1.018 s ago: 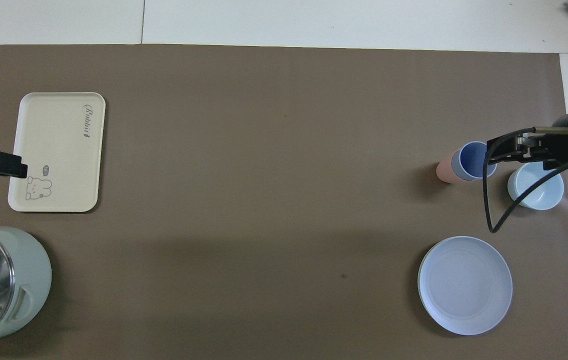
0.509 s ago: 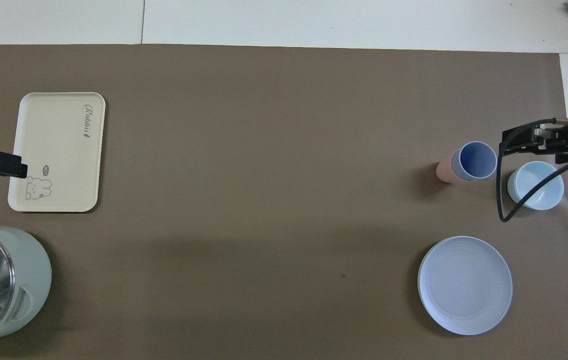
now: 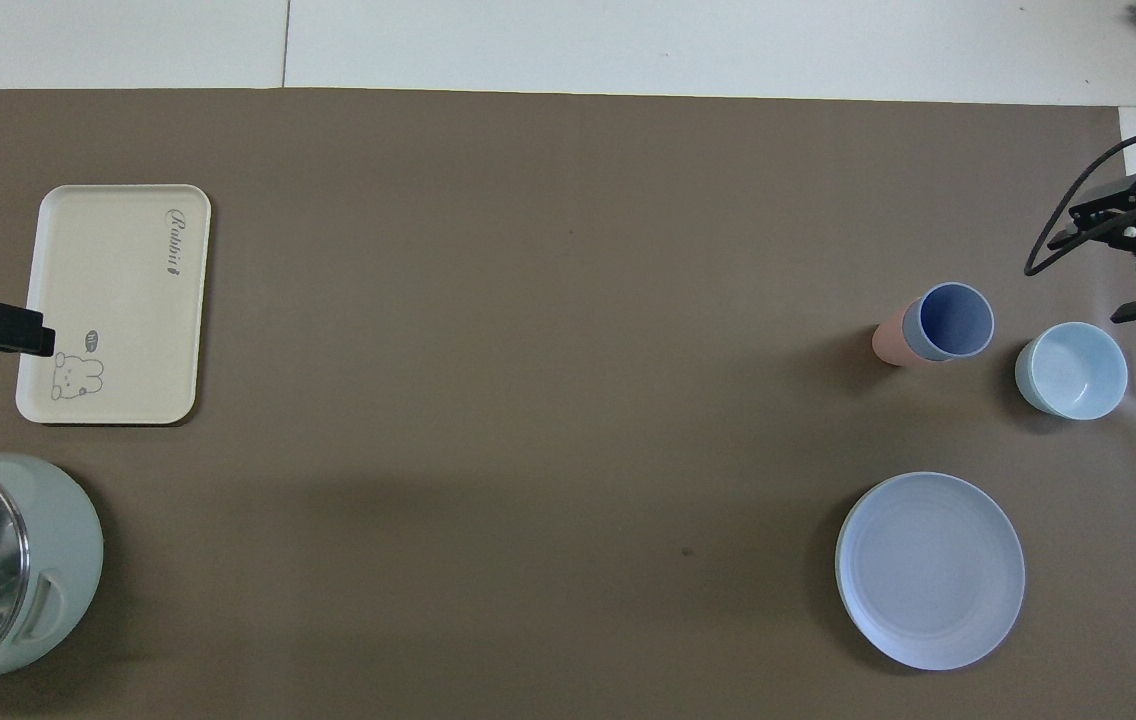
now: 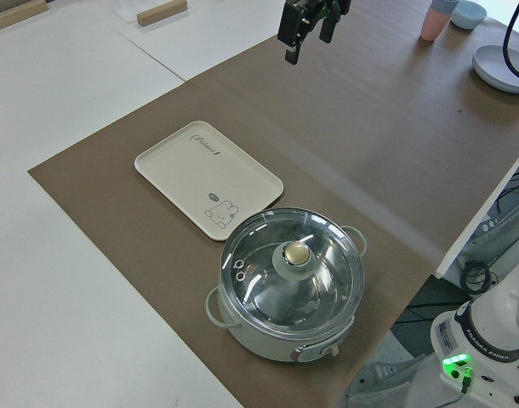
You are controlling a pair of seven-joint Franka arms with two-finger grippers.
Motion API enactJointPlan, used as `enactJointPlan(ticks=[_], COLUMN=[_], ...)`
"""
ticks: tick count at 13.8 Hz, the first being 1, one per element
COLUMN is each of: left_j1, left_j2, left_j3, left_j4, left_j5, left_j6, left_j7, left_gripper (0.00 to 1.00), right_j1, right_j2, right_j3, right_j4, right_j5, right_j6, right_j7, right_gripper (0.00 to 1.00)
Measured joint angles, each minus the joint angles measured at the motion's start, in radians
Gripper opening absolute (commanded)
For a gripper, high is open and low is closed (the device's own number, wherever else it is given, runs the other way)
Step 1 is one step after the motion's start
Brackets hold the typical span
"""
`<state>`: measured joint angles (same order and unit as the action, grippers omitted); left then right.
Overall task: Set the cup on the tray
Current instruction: 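Move the right gripper over the nested blue and pink cups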
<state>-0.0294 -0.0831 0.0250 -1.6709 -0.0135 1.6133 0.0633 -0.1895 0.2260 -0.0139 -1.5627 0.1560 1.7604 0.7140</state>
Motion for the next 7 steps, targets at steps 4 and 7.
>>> enactJointPlan(ticks=[4, 7], left_j1=[0.0, 0.0], left_j2=[0.0, 0.0], left_j3=[0.0, 0.0], left_j4=[0.0, 0.0], left_j5=[0.0, 0.0], left_j6=[0.0, 0.0], left_j7=[0.0, 0.0], left_gripper=[1.0, 1.0], right_j1=[-0.036, -0.04], right_j2=[0.116, 0.173], right_j3=[-0.001, -0.001], right_j4=[0.02, 0.018], right_j5=[0.094, 0.144], right_j6=[0.028, 0.053], right_j7=[0.125, 0.16], right_gripper=[0.95, 0.95])
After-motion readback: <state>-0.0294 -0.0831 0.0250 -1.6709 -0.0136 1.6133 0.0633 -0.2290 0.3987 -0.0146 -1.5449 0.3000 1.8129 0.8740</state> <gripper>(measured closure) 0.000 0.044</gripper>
